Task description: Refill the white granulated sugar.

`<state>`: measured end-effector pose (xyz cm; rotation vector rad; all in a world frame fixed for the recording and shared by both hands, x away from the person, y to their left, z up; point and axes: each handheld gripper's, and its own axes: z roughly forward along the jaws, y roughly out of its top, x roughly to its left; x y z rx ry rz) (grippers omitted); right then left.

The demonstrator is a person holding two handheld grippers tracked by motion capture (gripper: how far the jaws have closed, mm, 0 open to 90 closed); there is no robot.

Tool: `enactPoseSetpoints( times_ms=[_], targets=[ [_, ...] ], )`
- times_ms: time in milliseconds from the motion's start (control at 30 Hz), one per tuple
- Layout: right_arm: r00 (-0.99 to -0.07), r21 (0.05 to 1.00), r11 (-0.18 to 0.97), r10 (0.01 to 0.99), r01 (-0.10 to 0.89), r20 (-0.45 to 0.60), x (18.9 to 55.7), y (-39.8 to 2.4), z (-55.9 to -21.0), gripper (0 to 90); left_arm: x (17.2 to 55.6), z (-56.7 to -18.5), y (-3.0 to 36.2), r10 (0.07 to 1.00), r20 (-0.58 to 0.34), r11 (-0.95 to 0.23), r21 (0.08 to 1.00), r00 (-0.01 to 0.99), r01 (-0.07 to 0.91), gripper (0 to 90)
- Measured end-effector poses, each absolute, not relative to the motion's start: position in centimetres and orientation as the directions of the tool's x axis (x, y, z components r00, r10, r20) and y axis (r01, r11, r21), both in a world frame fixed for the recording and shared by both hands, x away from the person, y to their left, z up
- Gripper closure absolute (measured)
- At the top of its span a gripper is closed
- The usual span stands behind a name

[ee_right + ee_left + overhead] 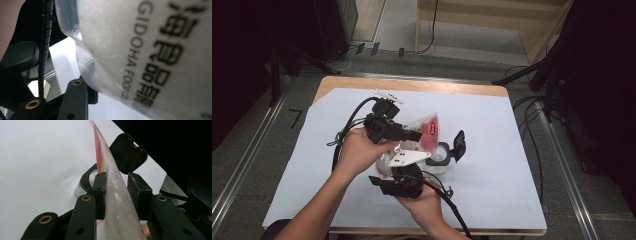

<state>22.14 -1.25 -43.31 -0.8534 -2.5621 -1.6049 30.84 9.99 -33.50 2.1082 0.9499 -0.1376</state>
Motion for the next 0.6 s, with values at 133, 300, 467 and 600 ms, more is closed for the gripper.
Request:
enactPoseSetpoints(
  times_ms=[133,300,467,600],
  targets=[
    [-0.852,0.832,0.333,0.446,0.444,0.276,22.15,-1.31,-43.3,63.0,30.83,-33.54,9.95,0.582,-0.393,-0.391,0.632,0.712,0.669,69.0],
    [-0.851,0.83,0.335,0.447,0.446,0.276,22.16,-1.35,-43.29,63.2,30.79,-33.56,9.92,0.58,-0.392,-0.39,0.636,0.714,0.666,68.8],
    [-0.852,0.83,0.336,0.446,0.444,0.275,22.16,-1.33,-43.3,63.1,30.82,-33.6,9.95,0.578,-0.393,-0.39,0.637,0.715,0.665,68.5],
    [-0.852,0.831,0.336,0.445,0.444,0.276,22.15,-1.36,-43.3,63.2,30.72,-33.57,9.85,0.58,-0.397,-0.385,0.637,0.712,0.668,68.4]
  ],
)
